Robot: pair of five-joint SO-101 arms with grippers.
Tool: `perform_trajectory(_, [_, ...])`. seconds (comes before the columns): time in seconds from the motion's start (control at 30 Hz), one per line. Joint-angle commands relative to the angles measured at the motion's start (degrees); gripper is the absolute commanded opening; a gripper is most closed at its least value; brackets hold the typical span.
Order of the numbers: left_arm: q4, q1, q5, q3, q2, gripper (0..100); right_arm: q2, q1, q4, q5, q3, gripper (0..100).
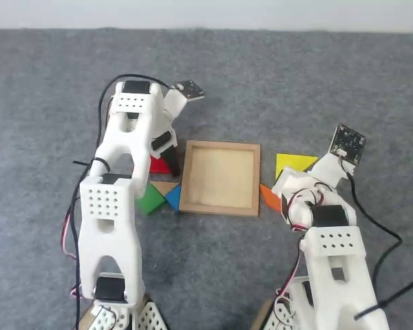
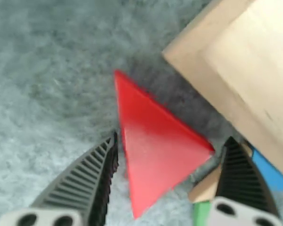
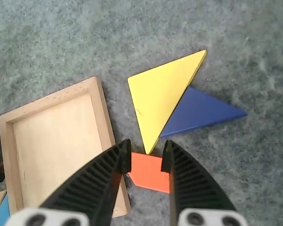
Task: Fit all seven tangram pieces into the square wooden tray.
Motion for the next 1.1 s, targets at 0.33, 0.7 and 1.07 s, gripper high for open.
perform_trajectory(0.33, [2.5,-0.3,-2.3,-0.8,0.4,35,-2.1,0.0,-0.9,0.6,-0.3,12.7])
perform_trajectory(0.7, [1.6,0.5,2.8,-0.8,1.0,34,-2.1,0.0,-0.8,0.6,-0.3,12.7])
perform_trajectory(1.07, [1.5,0.5,3.7,-0.8,1.0,26,-2.1,0.0,-0.8,0.6,-0.3,12.7])
